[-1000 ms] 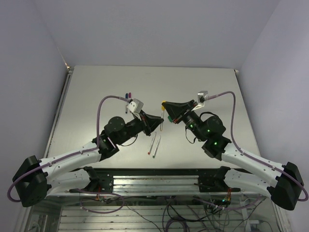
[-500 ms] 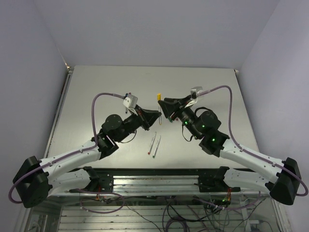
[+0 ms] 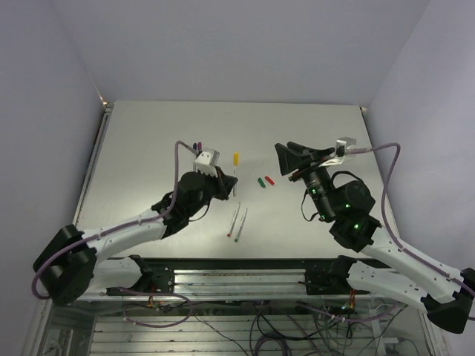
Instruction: Insert the pens into the pen caps
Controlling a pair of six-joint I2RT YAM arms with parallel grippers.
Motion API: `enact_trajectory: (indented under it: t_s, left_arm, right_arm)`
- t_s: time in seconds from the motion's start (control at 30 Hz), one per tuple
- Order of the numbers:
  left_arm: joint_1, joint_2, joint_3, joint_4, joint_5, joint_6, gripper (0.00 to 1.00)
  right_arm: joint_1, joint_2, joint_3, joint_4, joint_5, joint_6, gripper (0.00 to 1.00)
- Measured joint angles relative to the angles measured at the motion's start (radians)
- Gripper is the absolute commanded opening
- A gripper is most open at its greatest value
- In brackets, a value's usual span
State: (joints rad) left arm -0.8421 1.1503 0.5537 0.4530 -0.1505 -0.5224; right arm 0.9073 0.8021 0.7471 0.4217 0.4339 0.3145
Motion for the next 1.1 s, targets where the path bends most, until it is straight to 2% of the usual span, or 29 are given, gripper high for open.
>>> enact_trajectory:
  t_s: [0.13, 0.3, 0.67, 0.9, 1.1]
  left_arm:
    - [0.104, 0.146, 0.129, -0.074, -0.006, 0.011, 0.07]
    - [0.217, 0.391, 0.376, -0.248, -0.042, 0.017, 0.07]
    - [0.301, 0.793, 0.811, -0.624, -0.127, 0.029, 0.07]
    - [0.333, 0.946, 0.954, -0.784, -0.170, 0.057, 0.07]
    - [0.357, 0.992, 0.997, -0.835, -0.198, 0.071, 0.07]
  right_arm:
    - [0.000, -0.003, 0.001, -0.135, 0.082, 0.029, 0.43]
    - [0.000, -0.019, -0.034, -0.277, 0.136, 0.095, 0.43]
    - [0.000, -0.059, -0.067, -0.415, 0.162, 0.185, 0.42]
    - [0.000, -0.062, -0.087, -0.436, 0.153, 0.218, 0.42]
    - [0.000, -0.050, -0.087, -0.436, 0.135, 0.230, 0.42]
